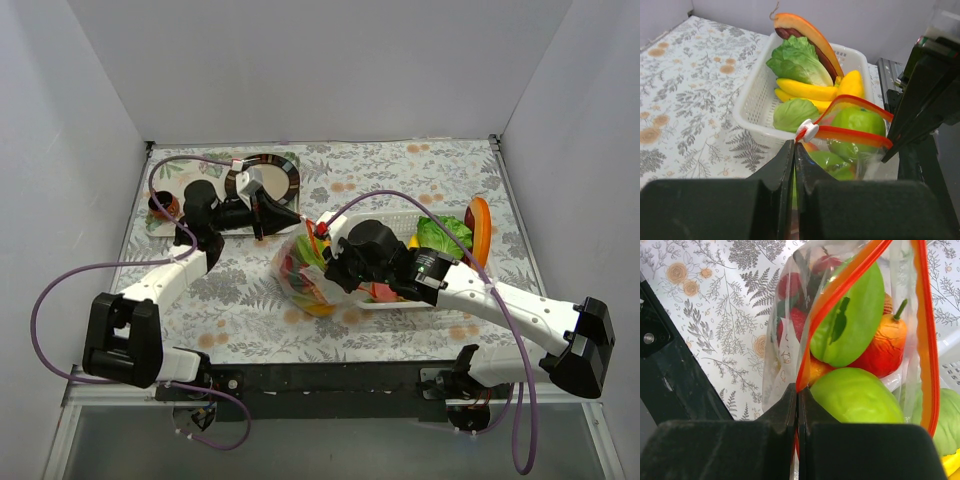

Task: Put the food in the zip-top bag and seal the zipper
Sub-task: Zip the zipper food storage bag at the center of the board.

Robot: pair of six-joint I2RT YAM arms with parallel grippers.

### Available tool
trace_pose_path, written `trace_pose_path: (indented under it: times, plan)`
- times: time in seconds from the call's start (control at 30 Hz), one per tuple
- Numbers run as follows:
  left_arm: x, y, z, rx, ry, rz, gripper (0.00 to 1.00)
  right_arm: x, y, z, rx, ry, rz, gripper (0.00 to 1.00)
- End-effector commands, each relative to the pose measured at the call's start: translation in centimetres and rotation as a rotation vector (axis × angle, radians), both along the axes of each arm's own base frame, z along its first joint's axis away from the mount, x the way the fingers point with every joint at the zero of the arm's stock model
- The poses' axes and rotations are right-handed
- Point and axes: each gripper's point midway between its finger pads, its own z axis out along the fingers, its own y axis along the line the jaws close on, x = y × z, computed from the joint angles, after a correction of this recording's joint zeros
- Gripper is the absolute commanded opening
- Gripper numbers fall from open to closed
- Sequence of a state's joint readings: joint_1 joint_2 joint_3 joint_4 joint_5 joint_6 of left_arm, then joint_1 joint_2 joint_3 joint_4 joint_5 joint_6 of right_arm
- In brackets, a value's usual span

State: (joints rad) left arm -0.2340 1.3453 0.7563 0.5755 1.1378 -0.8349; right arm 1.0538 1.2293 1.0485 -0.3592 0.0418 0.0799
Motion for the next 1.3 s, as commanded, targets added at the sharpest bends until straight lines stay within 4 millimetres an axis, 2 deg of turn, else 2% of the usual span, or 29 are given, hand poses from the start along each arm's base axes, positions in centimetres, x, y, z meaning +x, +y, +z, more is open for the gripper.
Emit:
trace_pose_path:
  times: [0.0, 0.03, 0.13, 0.17, 0.3, 0.4, 0.43, 0.47, 0.5, 0.53, 0.57, 0.63, 0.67, 0.7, 0.73, 0.77, 0.8, 0.83, 0.87, 0.93, 0.97, 1.0, 1.13, 1.27]
  plan:
    - [1.1, 0.1, 3.4, -0.005, -0.056, -0.011, 0.0, 0.4, -1.0, 0.2, -0.009, -0.009, -0.039, 0.01]
    - [1.5, 0.5, 3.1, -0.004, -0.022, -0.018, 0.0, 0.4, -1.1, 0.1, -0.012, -0.009, -0.041, 0.01]
    - [1.4, 1.4, 3.5, -0.023, 0.027, -0.058, 0.0, 0.4, -1.4, 0.1, -0.02, -0.013, -0.051, 0.01]
    - [1.4, 1.5, 4.0, -0.034, -0.005, -0.066, 0.0, 0.5, -1.6, 0.3, -0.02, -0.016, -0.056, 0.01]
    - [1.1, 1.6, 3.7, -0.029, 0.007, -0.084, 0.0, 0.2, -1.6, 1.2, -0.006, -0.014, -0.051, 0.02]
    - [0.9, 1.6, 3.7, -0.03, 0.004, -0.086, 0.0, 0.2, -1.0, 2.8, 0.023, -0.018, -0.038, 0.18]
    - [0.8, 1.6, 3.6, -0.029, 0.004, -0.087, 0.0, 0.2, -1.0, 3.1, 0.022, -0.017, -0.036, 0.3]
    - [0.7, 1.6, 3.5, -0.029, 0.004, -0.086, 0.0, 0.5, -0.5, 4.4, 0.041, -0.027, -0.035, 0.36]
    - [0.7, 1.6, 3.6, -0.029, 0.001, -0.086, 0.0, 0.6, -0.3, 5.0, 0.044, -0.033, -0.032, 0.41]
    - [0.6, 1.7, 3.5, -0.028, 0.004, -0.084, 0.0, 0.6, -0.3, 5.6, 0.043, -0.037, -0.03, 0.5]
    - [0.6, 1.7, 3.5, -0.029, 0.003, -0.082, 0.0, 1.1, 0.2, 7.6, 0.069, -0.064, -0.036, 0.54]
    - [0.5, 1.7, 3.6, -0.03, -0.002, -0.078, 0.0, 1.8, 0.3, 9.4, 0.081, -0.099, -0.046, 0.59]
    - [0.5, 1.7, 3.7, -0.03, 0.0, -0.076, 0.0, 2.5, 0.3, 9.7, 0.064, -0.119, -0.069, 0.59]
    - [0.6, 1.7, 3.7, -0.031, 0.001, -0.07, 0.0, 3.1, 0.5, 11.7, 0.089, -0.152, -0.086, 0.6]
    - [0.5, 1.7, 3.8, -0.032, -0.002, -0.069, 0.0, 3.7, 0.7, 12.1, 0.083, -0.174, -0.096, 0.6]
    - [0.5, 1.8, 3.7, -0.033, -0.002, -0.066, 0.0, 4.7, 0.9, 11.6, 0.051, -0.175, -0.116, 0.6]
    - [0.5, 1.7, 3.7, -0.034, -0.003, -0.065, 0.0, 5.4, 1.4, 13.3, 0.076, -0.193, -0.12, 0.59]
    - [0.4, 1.8, 3.8, -0.039, 0.001, -0.059, 0.0, 5.8, 1.9, 13.2, 0.071, -0.192, -0.116, 0.58]
    - [0.3, 1.8, 3.8, -0.042, -0.007, -0.058, 0.0, 6.8, 2.7, 12.4, 0.056, -0.173, -0.107, 0.56]
    - [0.2, 1.8, 3.9, -0.048, -0.005, -0.056, 0.0, 7.8, 3.8, 12.9, 0.089, -0.166, -0.092, 0.54]
    - [0.2, 1.8, 3.9, -0.049, -0.007, -0.057, 0.0, 8.7, 4.3, 12.1, 0.08, -0.155, -0.052, 0.54]
    - [0.1, 1.8, 3.8, -0.049, -0.004, -0.058, 0.0, 9.3, 4.6, 12.3, 0.101, -0.156, -0.042, 0.53]
    - [0.1, 1.8, 3.8, -0.055, 0.005, -0.052, 0.0, 10.2, 6.1, 11.8, 0.148, -0.126, 0.047, 0.5]
    - [0.2, 1.8, 3.5, -0.054, 0.023, -0.048, 0.0, 10.3, 6.5, 11.4, 0.15, -0.116, 0.069, 0.48]
